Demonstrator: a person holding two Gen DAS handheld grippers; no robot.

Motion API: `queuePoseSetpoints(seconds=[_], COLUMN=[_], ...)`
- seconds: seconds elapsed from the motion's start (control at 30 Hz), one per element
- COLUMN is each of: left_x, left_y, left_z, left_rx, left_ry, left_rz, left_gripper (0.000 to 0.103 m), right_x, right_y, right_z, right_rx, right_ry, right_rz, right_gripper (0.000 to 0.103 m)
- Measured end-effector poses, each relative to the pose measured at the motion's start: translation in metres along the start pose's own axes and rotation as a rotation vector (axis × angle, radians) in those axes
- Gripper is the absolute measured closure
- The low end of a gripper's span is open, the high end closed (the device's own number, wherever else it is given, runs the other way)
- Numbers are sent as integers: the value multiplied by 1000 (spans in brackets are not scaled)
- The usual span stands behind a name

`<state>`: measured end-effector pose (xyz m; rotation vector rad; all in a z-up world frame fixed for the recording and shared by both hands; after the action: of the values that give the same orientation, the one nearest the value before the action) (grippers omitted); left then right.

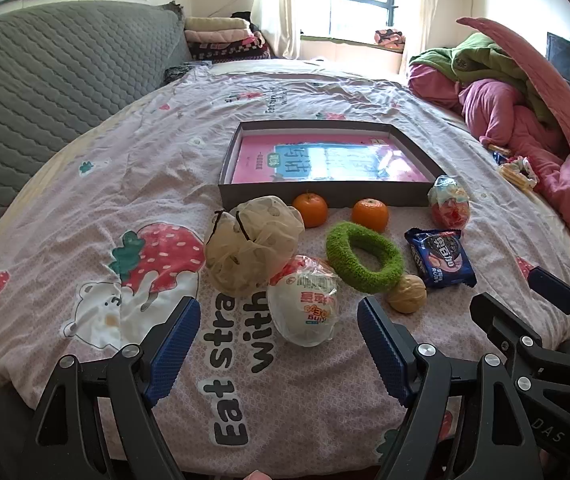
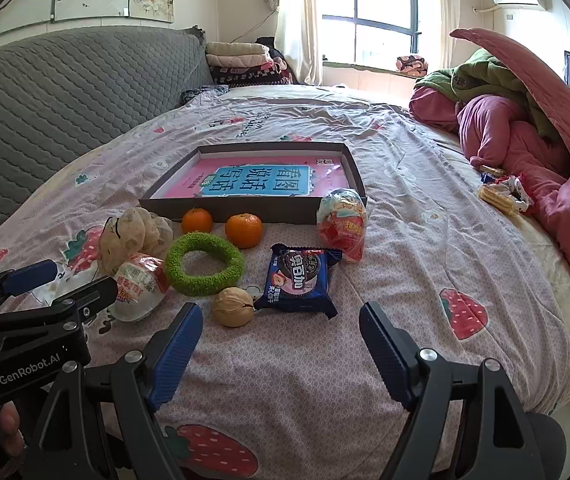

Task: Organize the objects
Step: 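Move the right tool toward the walnut while the left tool approaches the wrapped egg snack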

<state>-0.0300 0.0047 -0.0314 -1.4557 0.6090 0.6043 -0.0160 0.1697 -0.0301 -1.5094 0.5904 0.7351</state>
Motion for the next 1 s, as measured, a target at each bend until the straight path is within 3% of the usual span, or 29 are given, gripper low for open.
queuePoseSetpoints(seconds=[1.0], left_x=[1], left_y=[3], left_z=[-3], left_rx=[6], left_ry=[-12], left_rz=[-23], left_gripper=[21], right_x=[1], right_y=[0], right_z=[1], right_rx=[-4], right_ry=[1], right_rz=[-9], right_gripper=[23])
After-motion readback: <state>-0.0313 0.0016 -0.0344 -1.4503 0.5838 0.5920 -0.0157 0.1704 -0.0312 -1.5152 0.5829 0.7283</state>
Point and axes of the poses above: each gripper's, at about its wrist camera, not at the fingertips, and y roughly the way its jaws point, z to its right, x to its underside, the point moved 5 cm from there along y, roughly the way its jaws point, and after that the axes turned 1 degree about -y, right-handed, at the moved point
